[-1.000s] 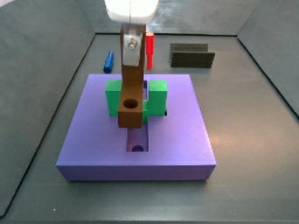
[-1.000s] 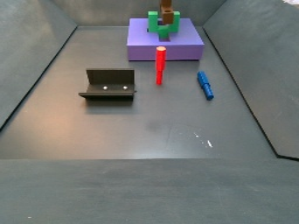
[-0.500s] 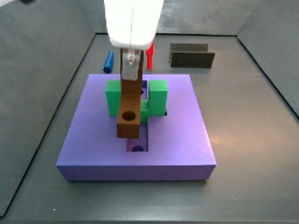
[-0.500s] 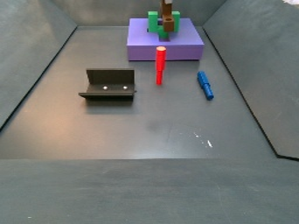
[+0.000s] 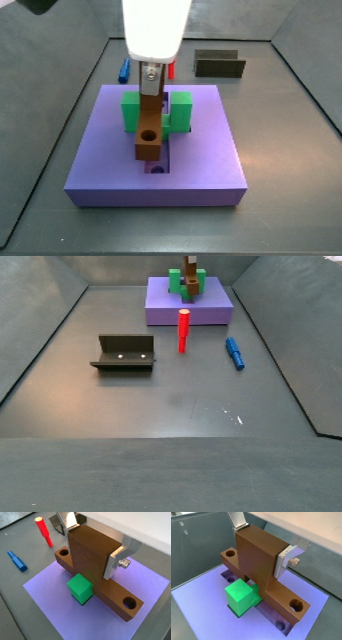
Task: Pick up the brown object. Move up. Place the brown object on the fixture. Regrasp the brown object. Move to above the board. Insert the brown object.
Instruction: Insert the brown object.
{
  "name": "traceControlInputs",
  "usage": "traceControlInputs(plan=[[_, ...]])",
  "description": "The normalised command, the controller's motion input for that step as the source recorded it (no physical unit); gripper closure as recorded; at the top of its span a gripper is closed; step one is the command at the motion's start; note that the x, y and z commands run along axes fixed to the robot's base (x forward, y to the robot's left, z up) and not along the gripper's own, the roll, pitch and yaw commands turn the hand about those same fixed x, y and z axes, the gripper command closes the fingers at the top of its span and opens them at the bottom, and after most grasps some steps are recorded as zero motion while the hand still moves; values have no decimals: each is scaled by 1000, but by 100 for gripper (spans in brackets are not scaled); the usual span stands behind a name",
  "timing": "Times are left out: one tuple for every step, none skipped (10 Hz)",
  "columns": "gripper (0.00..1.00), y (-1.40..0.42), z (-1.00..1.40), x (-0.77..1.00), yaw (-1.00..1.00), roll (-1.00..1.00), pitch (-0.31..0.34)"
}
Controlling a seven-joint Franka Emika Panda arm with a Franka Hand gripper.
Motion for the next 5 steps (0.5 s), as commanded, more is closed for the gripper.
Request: traceControlInputs(plan=[[100, 0, -123, 283, -3, 0, 6], [100, 0, -143, 217, -54, 7, 10], [100, 14, -220, 6, -51, 29, 0], [100, 57, -203, 0, -51, 30, 0], [100, 77, -180, -40, -34, 20, 0]])
